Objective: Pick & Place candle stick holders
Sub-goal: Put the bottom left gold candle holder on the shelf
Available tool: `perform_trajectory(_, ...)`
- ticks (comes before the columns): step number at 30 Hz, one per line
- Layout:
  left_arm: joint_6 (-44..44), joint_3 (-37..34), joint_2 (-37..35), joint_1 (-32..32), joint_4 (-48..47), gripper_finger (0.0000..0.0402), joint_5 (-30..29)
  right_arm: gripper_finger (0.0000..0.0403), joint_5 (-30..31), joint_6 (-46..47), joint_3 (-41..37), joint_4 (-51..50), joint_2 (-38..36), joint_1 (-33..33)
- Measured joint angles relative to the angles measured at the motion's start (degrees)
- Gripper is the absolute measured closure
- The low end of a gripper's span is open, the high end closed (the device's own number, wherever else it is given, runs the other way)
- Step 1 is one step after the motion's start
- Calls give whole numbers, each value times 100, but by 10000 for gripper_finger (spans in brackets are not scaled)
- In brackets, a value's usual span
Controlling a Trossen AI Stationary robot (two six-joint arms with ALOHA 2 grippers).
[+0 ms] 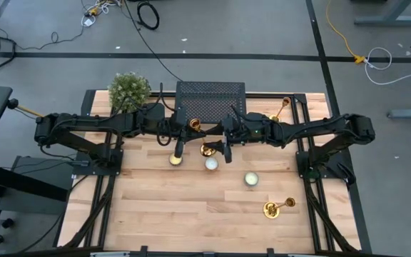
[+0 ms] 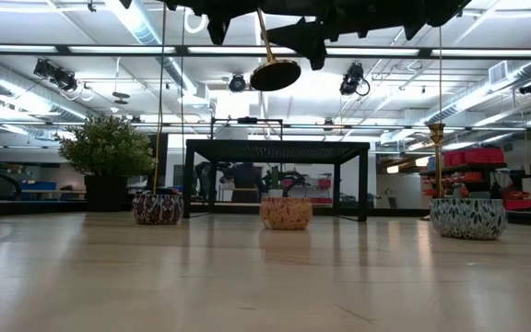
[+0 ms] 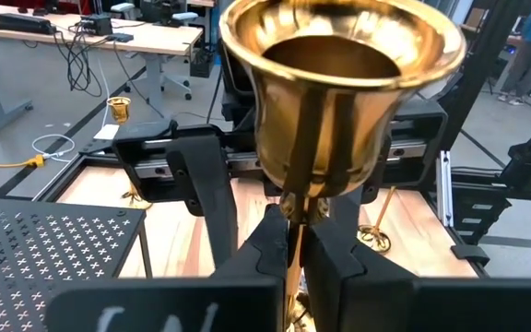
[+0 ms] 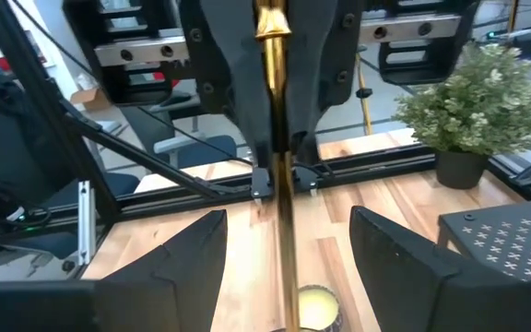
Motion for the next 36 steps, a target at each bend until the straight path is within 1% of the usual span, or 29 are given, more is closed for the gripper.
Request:
perform_trajectory(10,-20,0,0,0,18,385,0,172,-21,0,-2,415,383,0)
perform_trajectory(14,-26,0,0,0,24,385,0,177,26,0,-4,398,410,0)
perform_trajectory(17,-26,0,0,0,24,385,0,195,26,4,-4,390,405,0)
perform_trajectory(27,-27,0,0,0,26,385,0,278,24,7,-4,378,379,0)
perform_trajectory(36,-24,0,0,0,26,385,-2,336,23,2,-4,376,379,1)
